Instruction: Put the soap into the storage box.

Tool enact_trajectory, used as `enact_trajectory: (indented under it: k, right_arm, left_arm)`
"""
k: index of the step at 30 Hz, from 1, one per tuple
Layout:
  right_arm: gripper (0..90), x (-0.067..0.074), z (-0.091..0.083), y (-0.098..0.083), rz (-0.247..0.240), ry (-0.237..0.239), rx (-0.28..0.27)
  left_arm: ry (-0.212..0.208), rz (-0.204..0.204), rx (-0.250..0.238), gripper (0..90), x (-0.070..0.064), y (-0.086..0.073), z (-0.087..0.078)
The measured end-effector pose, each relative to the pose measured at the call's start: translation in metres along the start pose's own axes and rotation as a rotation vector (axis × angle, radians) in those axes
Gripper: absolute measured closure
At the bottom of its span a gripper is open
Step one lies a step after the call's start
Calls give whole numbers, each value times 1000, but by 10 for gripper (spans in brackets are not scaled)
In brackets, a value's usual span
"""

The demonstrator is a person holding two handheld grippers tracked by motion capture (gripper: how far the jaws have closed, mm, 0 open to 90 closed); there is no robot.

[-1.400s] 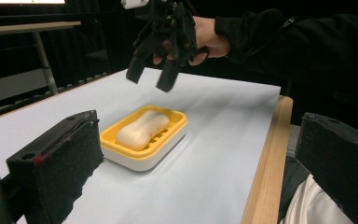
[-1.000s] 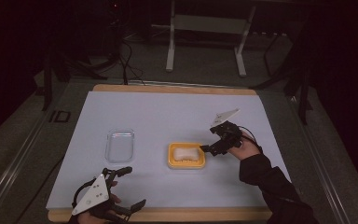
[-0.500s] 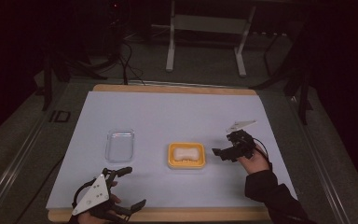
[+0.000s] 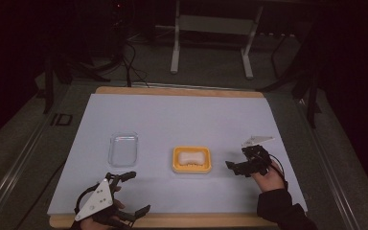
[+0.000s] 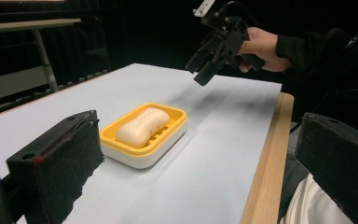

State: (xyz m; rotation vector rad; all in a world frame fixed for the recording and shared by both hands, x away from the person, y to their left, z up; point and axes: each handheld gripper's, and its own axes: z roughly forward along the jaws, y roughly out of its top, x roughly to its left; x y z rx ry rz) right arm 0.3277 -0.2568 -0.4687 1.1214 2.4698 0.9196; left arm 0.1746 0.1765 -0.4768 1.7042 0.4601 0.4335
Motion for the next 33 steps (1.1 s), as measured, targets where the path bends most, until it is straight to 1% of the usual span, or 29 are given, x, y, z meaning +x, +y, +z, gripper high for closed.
enact_trajectory:
  k: [2,3,5,8,9,11,15,16,19,20,21,24,25,33]
  right_arm:
    - [138,0,-1,-2,0,-3,-2]
    - [138,2,-3,-7,2,-17,-7]
    - [137,2,-3,-9,4,-17,-6]
    - [137,4,-6,-17,18,-21,-1]
    - [137,4,-7,-18,14,-28,-3]
    - [137,5,-10,-21,14,-34,-11]
    - [138,6,-16,-27,37,-39,-33]
    - [138,6,-16,-29,31,-42,-32]
    - [138,7,-17,-30,32,-45,-29]
    - [141,6,-22,-34,32,-81,-41]
    - [141,5,-22,-35,40,-83,-42]
    - [144,2,-21,-36,40,-106,-43]
    - [144,1,-21,-36,49,-107,-41]
    - [154,0,-16,-37,30,-129,-29]
  left_arm:
    - [0,-1,0,7,0,0,0]
    - [1,-1,0,7,0,0,0]
    - [1,-2,1,7,0,0,0]
    - [-1,-1,1,7,0,0,0]
    - [-1,-3,0,7,0,0,-1]
    - [1,-2,0,7,0,0,-1]
    - [1,0,5,8,0,0,0]
    - [1,2,7,7,-1,0,0]
    - [1,2,9,7,-1,0,0]
    - [0,2,9,7,-1,0,0]
    - [0,2,8,7,-1,0,0]
    - [-1,1,8,8,-1,0,0]
    - [-1,1,8,8,-1,0,0]
    - [-2,-1,8,8,-1,1,0]
